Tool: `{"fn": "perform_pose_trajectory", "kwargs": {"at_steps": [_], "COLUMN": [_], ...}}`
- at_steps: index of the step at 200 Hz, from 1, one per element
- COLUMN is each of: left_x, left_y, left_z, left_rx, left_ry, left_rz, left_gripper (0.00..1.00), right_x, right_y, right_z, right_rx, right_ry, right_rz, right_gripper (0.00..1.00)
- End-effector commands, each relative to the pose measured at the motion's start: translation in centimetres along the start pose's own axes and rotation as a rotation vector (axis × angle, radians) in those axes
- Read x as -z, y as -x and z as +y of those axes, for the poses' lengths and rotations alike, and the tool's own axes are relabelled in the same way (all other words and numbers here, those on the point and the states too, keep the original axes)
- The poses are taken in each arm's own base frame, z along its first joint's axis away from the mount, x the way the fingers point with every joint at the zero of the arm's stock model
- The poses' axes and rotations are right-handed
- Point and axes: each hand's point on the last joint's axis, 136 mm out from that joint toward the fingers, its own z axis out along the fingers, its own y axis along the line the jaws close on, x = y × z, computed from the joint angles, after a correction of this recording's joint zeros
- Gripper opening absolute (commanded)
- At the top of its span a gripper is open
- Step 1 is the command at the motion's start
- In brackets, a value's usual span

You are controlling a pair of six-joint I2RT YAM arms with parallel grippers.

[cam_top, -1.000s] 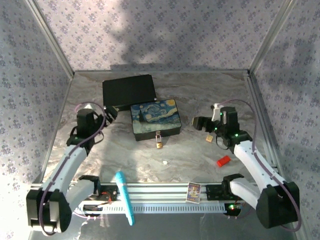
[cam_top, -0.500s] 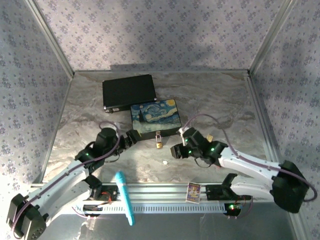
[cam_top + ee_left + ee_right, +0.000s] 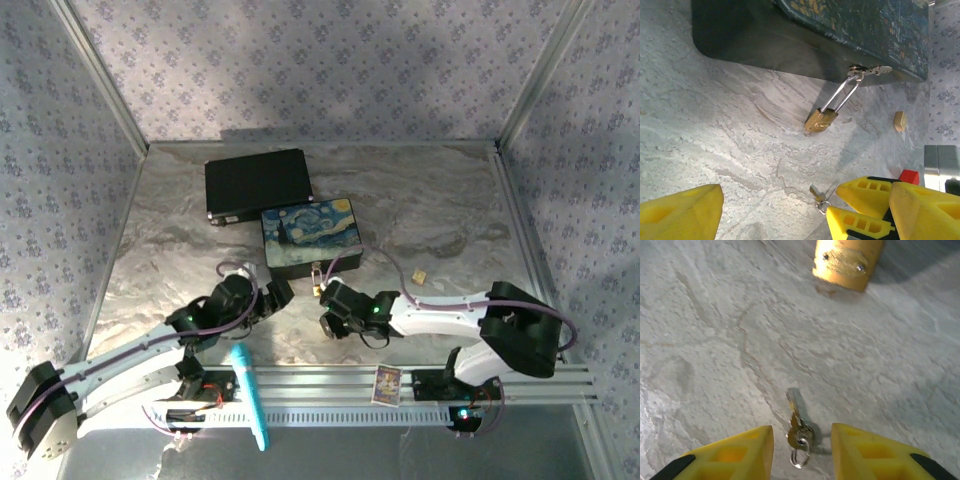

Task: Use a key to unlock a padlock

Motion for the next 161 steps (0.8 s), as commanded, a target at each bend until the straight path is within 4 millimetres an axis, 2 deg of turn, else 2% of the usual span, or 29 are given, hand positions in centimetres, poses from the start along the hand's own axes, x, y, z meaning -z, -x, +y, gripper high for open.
{"fn": "perform_pose_trajectory", "kwargs": {"at_steps": [1,63,125,146,161], "left_x": [0.2,0.1,0.1,0.1,0.0], "left_y": [1.0,0.9,1.0,1.1,1.1], "left_z": [-0.9,0.1,0.4,0.3,0.4], "left_rx": [-0.009,-0.006,0.008,0.013,0.016], "left_ry": [-0.019,0.015,0.022,0.020,0.022], "left_rz": [-0.058,-0.060,-0.068,-0.075,-0.076], "left_gripper": [0.86,0.86,0.87,0.87,0.87], "right_x": [-0.3,-0.9,-1.6,-1.9,-1.8], "right_y": [0.7,-0.3,-2.2,-2.7,-2.7], "right_z": [-0.5,-0.2,-0.4,-0.6,-0.3], "right_rx": [-0.029,-0.008,-0.010,-0.021,-0.028], "right_ry": [-0.058,-0.082,-0.147,-0.160,-0.153], "right_rz": [-0.018,0.015,0.056,0.068,0.053], "right_gripper": [0.34,0.31,0.25,0.18,0.17]}}
